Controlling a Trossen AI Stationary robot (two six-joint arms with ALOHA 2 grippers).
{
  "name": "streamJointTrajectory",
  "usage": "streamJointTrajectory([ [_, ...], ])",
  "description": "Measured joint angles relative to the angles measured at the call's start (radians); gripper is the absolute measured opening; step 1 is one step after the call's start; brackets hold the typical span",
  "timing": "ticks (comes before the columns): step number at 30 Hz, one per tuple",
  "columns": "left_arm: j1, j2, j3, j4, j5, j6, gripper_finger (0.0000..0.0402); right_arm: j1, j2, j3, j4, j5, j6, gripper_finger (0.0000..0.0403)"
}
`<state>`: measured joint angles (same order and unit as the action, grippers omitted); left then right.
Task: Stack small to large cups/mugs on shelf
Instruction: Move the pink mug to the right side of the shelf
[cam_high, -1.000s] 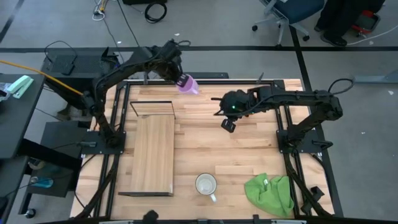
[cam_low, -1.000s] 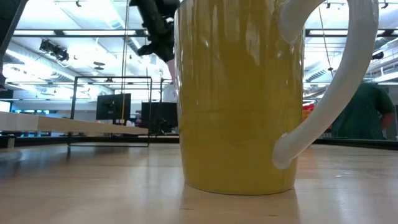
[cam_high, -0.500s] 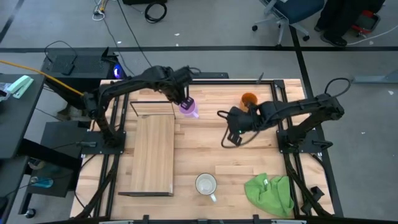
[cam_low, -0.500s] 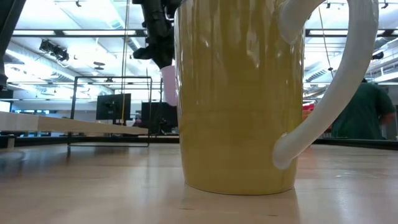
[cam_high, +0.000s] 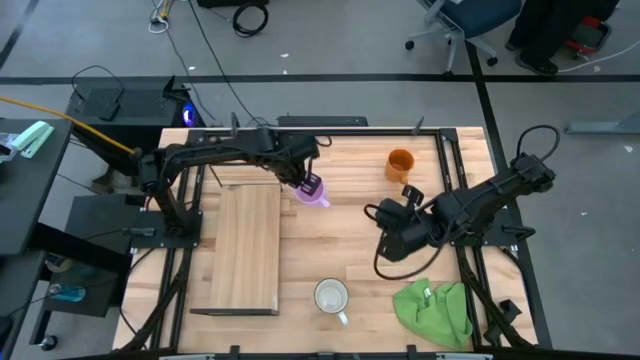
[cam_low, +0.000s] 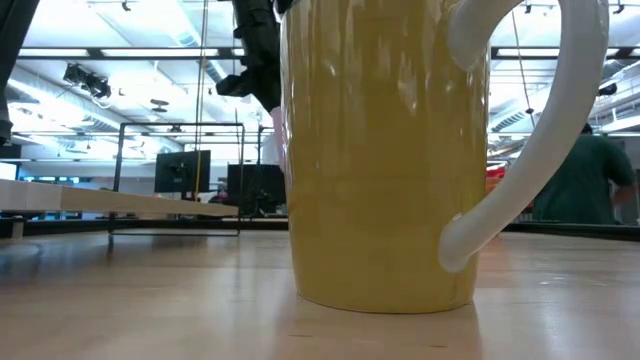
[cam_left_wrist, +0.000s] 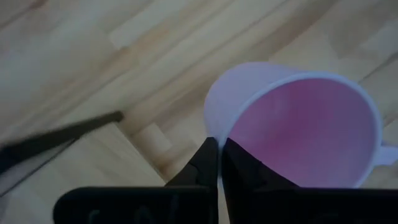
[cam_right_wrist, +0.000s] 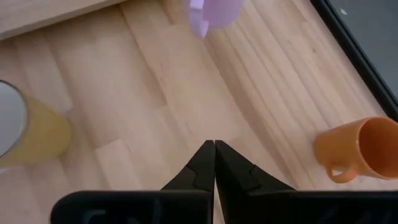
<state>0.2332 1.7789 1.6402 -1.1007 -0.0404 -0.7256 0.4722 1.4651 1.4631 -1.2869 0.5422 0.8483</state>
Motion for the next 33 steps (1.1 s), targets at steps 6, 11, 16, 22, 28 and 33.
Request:
streamJointTrajectory([
  [6,-0.031,0.071,0.000,-0.041,-0.045,-0.024,0.0011,0.068,0.000,-0.014,0.000,0.033,0.081,0.0018],
  [11,-0.049,0.126,0.000,-0.059,-0.042,-0.035,0.0011,0.102,0.000,-0.075,0.000,0.035,0.171,0.0018],
  [16,-0.048,0.152,-0.001,-0.100,-0.045,-0.041,0.0011,0.132,0.000,-0.129,0.003,0.034,0.244,0.0018],
  [22,-0.046,0.153,0.000,-0.102,-0.046,-0.054,0.0011,0.165,0.000,-0.161,0.001,0.034,0.315,0.0018],
  [28,-0.046,0.151,-0.015,-0.077,-0.045,-0.074,0.0011,0.188,0.000,-0.162,0.003,0.034,0.346,0.0018],
  [33,-0.046,0.151,-0.093,-0.046,-0.028,-0.076,0.0011,0.193,0.000,-0.162,0.003,0.034,0.355,0.0018],
])
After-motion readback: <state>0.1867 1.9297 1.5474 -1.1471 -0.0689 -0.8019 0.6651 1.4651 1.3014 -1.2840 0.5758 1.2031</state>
